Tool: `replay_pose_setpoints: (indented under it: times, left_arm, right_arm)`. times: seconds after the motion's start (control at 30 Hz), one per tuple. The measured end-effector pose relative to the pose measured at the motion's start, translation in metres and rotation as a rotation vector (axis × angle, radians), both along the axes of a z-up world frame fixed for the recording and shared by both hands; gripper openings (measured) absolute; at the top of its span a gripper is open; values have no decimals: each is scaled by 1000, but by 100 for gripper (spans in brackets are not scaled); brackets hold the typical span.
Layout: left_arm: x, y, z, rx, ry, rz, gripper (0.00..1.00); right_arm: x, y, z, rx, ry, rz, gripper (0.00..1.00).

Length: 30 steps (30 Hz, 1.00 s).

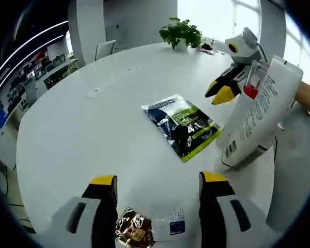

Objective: Arrange the skincare products in the storage area until every visible bottle or jar stands upright without overlapping.

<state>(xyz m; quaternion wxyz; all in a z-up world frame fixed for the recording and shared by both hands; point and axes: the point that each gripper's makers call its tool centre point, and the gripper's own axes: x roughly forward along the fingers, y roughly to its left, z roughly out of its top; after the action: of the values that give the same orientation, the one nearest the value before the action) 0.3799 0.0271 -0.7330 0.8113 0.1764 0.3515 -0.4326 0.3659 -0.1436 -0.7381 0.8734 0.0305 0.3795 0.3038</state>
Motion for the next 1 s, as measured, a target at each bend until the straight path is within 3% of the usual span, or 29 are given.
replay_pose_setpoints:
  times: [0.17, 0.43, 0.57, 0.6, 0.7, 0.87, 1.0]
  left_arm:
    - [1, -23, -10, -62, 82, -14, 36]
    - [2, -45, -19, -128, 140, -20, 32]
    - [8, -53, -28, -136, 170, -11, 31]
    - [8, -47, -30, -111, 166, 10, 33]
    - [5, -58, -23, -157, 194, -1, 28]
    - [7, -66, -26, -191, 232, 41, 19]
    - [8, -66, -31, -223, 292, 126, 6]
  right_arm:
    - [6, 4, -7, 15, 28, -21, 26]
    - [1, 12, -22, 33, 74, -17, 23]
    - [2, 11, -26, 42, 88, -26, 22]
    - [2, 12, -24, 53, 89, -32, 21]
    - [3, 14, -24, 67, 90, -31, 20]
    - [3, 21, -23, 123, 97, -51, 18]
    - [5, 22, -24, 239, 143, -124, 11]
